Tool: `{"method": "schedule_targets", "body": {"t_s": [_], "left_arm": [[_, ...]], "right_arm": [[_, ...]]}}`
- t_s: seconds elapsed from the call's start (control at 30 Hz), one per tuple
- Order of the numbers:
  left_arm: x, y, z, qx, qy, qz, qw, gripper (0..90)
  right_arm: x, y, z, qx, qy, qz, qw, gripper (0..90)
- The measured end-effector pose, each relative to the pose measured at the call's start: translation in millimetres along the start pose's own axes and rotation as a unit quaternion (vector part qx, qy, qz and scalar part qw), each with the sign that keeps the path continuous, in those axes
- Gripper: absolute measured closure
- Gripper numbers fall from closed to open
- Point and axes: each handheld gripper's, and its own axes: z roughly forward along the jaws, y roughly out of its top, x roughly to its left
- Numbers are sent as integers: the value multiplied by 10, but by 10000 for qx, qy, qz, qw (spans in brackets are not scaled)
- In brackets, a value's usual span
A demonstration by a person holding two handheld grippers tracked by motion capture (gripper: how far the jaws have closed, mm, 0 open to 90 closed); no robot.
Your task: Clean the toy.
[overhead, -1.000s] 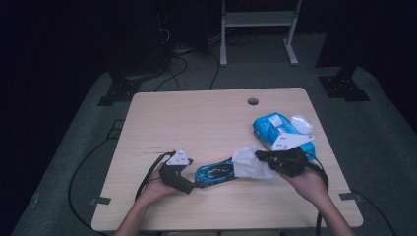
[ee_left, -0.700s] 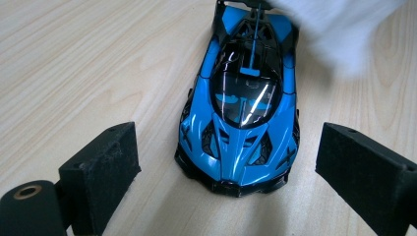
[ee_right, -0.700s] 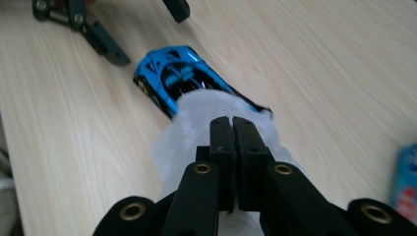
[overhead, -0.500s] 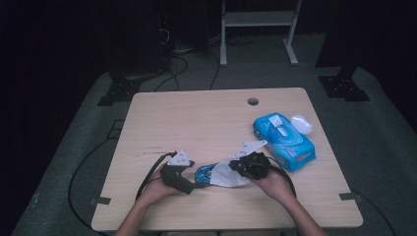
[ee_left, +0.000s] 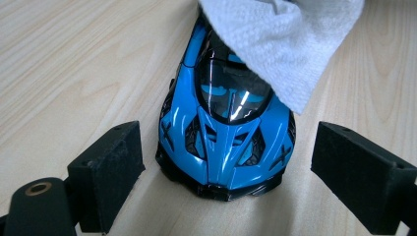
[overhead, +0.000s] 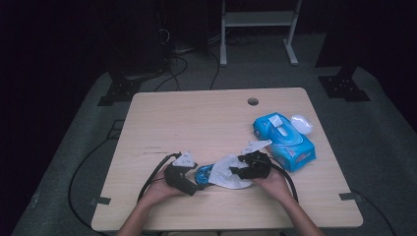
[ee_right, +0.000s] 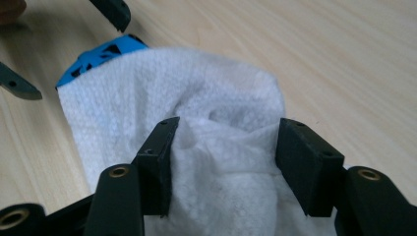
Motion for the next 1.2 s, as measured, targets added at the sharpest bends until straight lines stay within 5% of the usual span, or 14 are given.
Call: {"method": "schedule_targets", "body": {"t_s": [0.1,0.33,0.67,0.87,0.93,1.2], "left_arm": [[3,-4,3,27,-7,-19,10000,117],[5,-5,19,70,-54,-24,10000,118],[8,-1,36,70,-68,-73,9999,124],[8,3,56,61,-40,-82,9999,124],[9,5,66,82,-32,-84,9999,125],[0,0,57,103,1,19,9999,234]], "right_arm": [[-8,-13,2,-31,133,106,9999,493],[-46,-35,-68,-87,-2,44,10000,656],[-39,-1,-187,-230,-171,-108,9995,743],[96,86,-353,-142,-601,-675,9958,823],[217,138,-340,105,-888,-1039,9906,830],[474,165,-118,257,-699,-1470,9863,776]]}}
